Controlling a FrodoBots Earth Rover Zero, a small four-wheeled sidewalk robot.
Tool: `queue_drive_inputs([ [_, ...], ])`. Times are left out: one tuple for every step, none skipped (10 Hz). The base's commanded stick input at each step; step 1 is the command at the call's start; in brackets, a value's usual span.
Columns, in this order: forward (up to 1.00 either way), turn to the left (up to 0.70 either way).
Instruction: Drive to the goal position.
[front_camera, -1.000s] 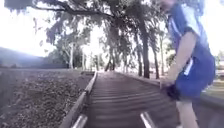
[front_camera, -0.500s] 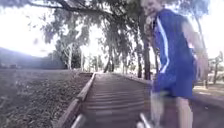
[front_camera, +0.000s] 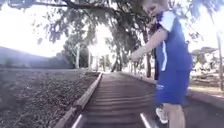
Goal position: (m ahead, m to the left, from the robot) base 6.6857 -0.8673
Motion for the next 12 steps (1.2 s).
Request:
queue_drive_inputs([
  [-0.46,0.00],
  [-0.10,0.00],
  [0.00,0.00],
  [0.46,0.00],
  [0.93,0.00],
  [0.93,0.00],
  [0.93,0.00],
  [0.93,0.00],
  [0.93,0.00],
  [0.93,0.00],
  [0.93,0.00],
  [0.93,0.00],
])
